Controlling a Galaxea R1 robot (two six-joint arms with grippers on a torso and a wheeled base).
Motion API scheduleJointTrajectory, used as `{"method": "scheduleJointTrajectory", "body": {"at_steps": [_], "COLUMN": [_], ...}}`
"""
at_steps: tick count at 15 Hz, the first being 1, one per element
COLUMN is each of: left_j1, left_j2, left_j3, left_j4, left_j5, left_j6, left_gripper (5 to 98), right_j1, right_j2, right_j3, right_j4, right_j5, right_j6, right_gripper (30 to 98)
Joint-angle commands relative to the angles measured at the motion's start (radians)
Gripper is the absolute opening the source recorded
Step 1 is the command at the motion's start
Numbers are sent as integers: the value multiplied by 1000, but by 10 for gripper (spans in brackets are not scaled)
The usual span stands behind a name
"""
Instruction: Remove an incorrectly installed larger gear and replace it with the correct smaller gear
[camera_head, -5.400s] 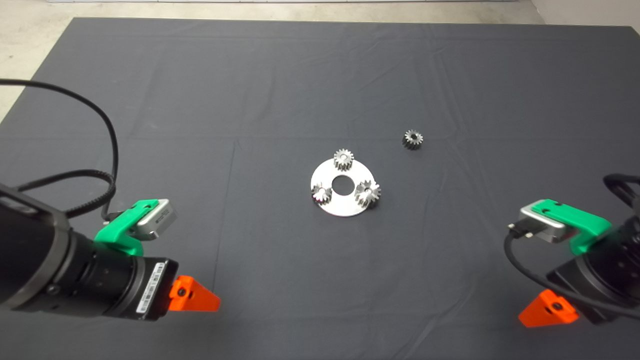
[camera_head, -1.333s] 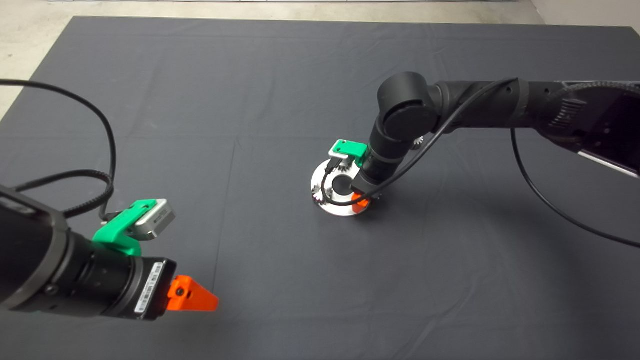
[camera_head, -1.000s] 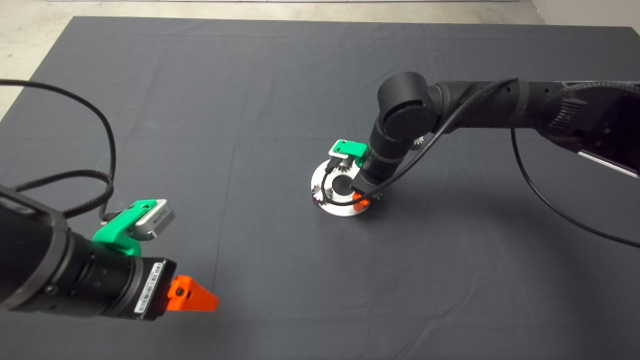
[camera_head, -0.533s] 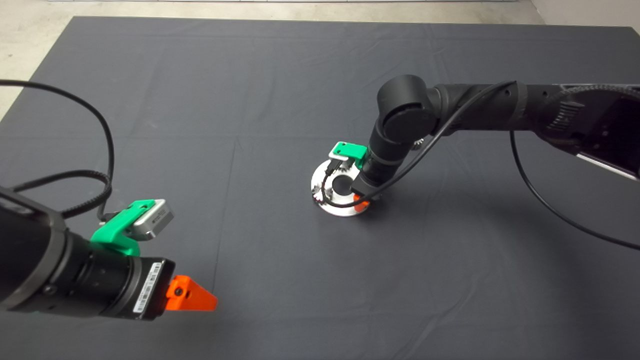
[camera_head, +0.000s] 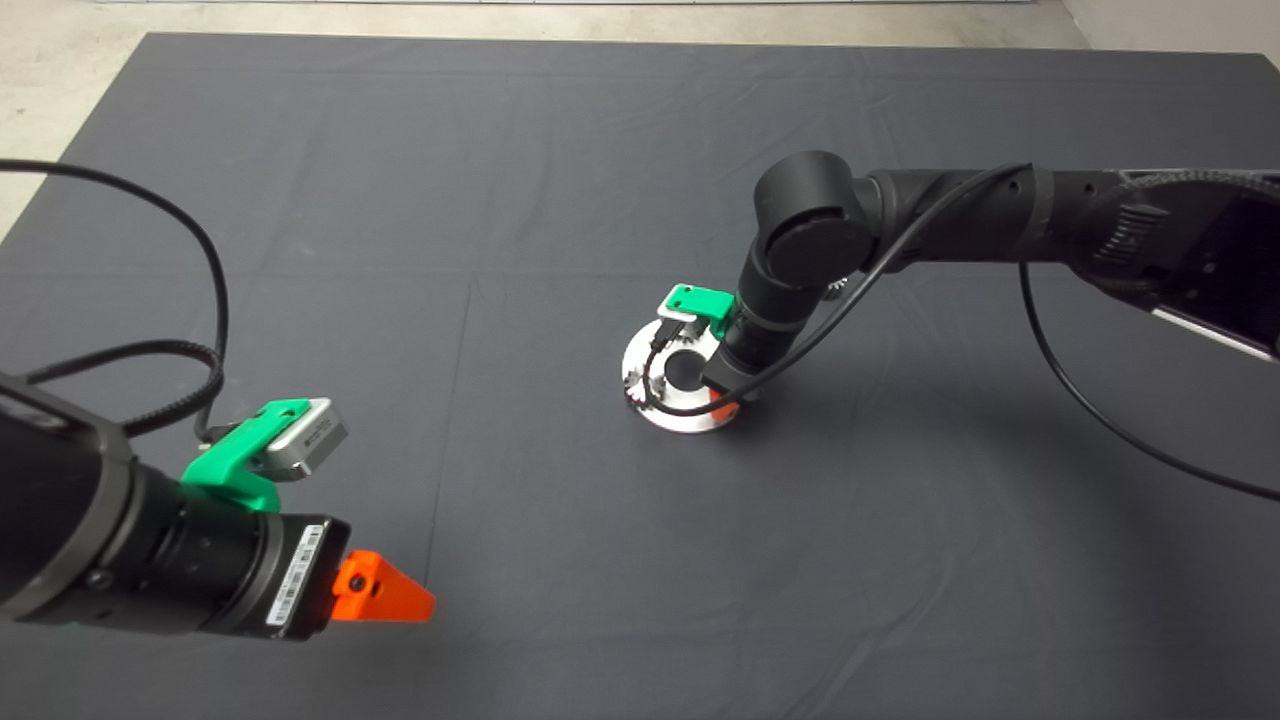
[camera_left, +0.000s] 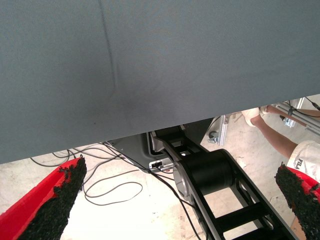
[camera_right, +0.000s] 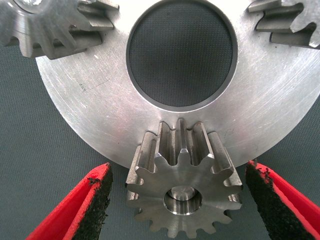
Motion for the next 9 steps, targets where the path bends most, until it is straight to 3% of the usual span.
{"method": "scheduleJointTrajectory", "body": {"at_steps": [1, 9], "left_j1": [-7, -7], "left_j2": [-5, -4], "left_j3": [12, 9], "left_j4": [-20, -19], "left_j5": [4, 4], "left_j6": [7, 9], "left_gripper": [977, 977], "right_j1": [19, 14], "right_j2": [8, 5], "right_j3": [-2, -3], "right_j4": [-30, -30], "right_j5": [-129, -129], "right_j6": [-3, -3], "right_gripper": [706, 606]}}
